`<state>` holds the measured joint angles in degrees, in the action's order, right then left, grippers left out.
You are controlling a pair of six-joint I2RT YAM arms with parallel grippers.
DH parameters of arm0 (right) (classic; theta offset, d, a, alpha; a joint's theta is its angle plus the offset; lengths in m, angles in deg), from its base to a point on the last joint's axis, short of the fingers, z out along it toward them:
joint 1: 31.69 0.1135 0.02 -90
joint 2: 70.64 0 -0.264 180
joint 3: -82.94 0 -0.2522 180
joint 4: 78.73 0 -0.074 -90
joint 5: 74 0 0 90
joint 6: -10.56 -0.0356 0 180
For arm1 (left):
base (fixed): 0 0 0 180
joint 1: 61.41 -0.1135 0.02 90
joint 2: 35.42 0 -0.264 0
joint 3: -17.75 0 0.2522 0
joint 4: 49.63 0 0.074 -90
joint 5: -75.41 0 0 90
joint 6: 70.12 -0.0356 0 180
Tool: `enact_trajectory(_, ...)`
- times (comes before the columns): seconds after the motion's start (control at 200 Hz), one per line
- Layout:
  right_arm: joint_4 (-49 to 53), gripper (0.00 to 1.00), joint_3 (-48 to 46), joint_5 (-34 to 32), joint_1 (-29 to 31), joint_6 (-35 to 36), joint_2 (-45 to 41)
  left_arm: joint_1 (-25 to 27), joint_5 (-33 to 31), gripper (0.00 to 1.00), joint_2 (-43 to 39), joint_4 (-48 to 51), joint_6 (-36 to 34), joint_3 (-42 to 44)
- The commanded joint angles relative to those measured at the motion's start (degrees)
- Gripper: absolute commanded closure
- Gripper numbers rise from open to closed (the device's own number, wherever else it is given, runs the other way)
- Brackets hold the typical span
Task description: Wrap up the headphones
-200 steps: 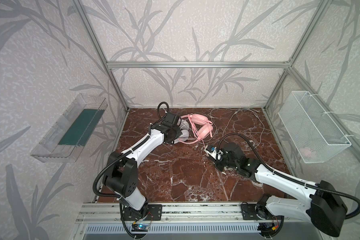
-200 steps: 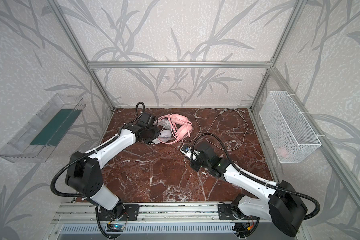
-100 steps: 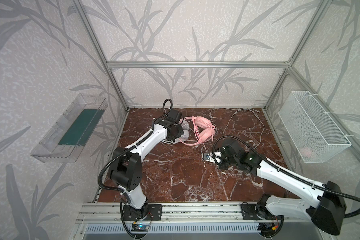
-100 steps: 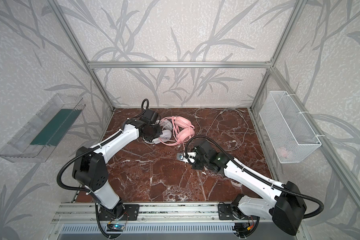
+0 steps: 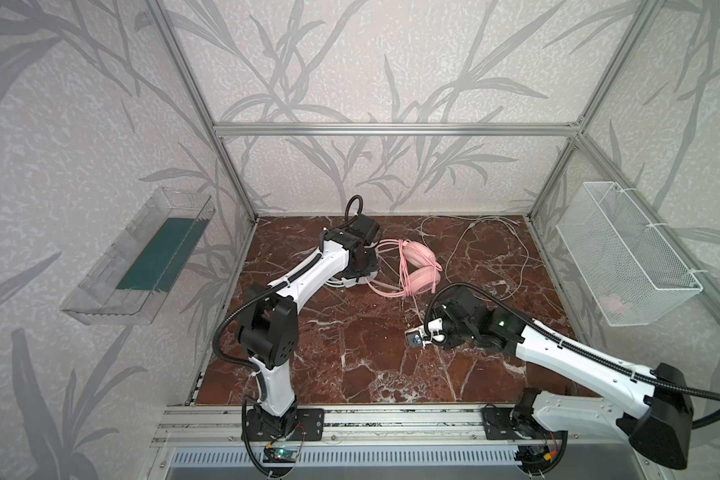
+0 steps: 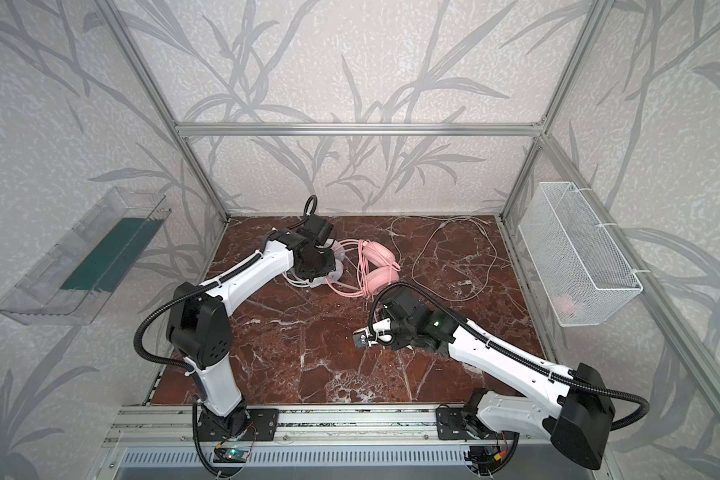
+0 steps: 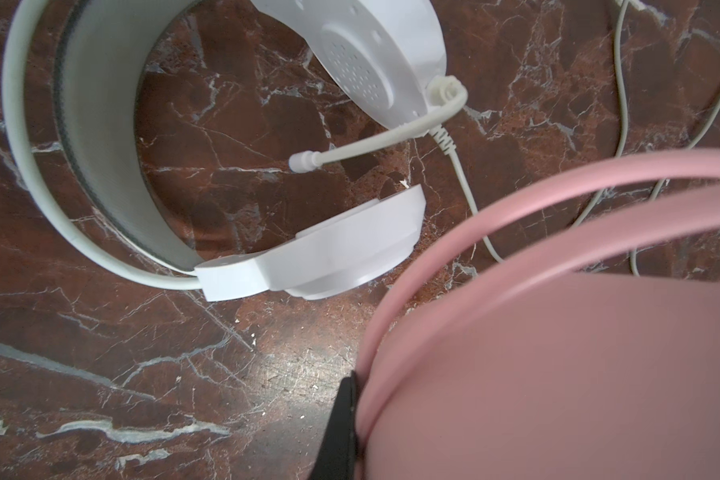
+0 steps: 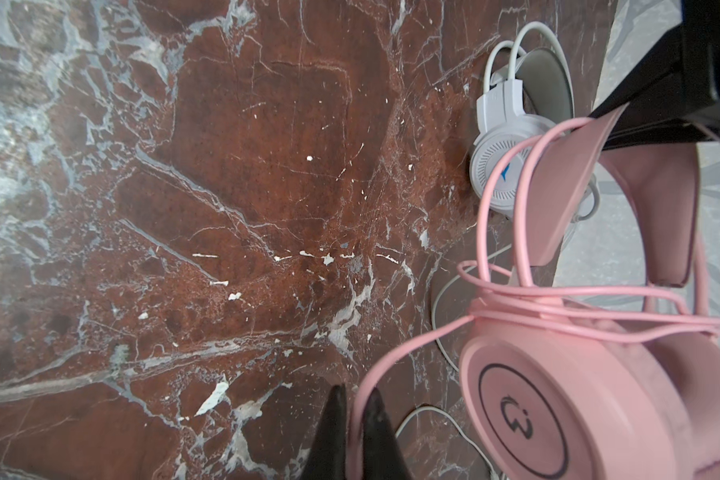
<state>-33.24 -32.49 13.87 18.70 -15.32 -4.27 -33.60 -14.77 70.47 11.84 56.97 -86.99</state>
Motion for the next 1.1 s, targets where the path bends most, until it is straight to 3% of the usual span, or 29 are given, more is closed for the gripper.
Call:
enact_trajectory(0.0, 3.95, 1.0, 1.55, 0.83, 1.02, 7.66, -1.86, 0.25, -2.67, 1.0, 0.39, -1.97, 0.38, -2.79)
enact_trajectory(0.56, 5.19, 1.0, 6.37, -0.22, 1.73, 20.15, 4.82, 4.27, -3.78, 1.0, 6.57, 1.58, -4.73, -6.05)
enact_trajectory(1.095, -1.63, 1.0, 7.79, 0.48, 1.46, 19.98, 13.7, 6.7, 3.36, 1.0, 10.33, 1.78, -10.22, -5.79)
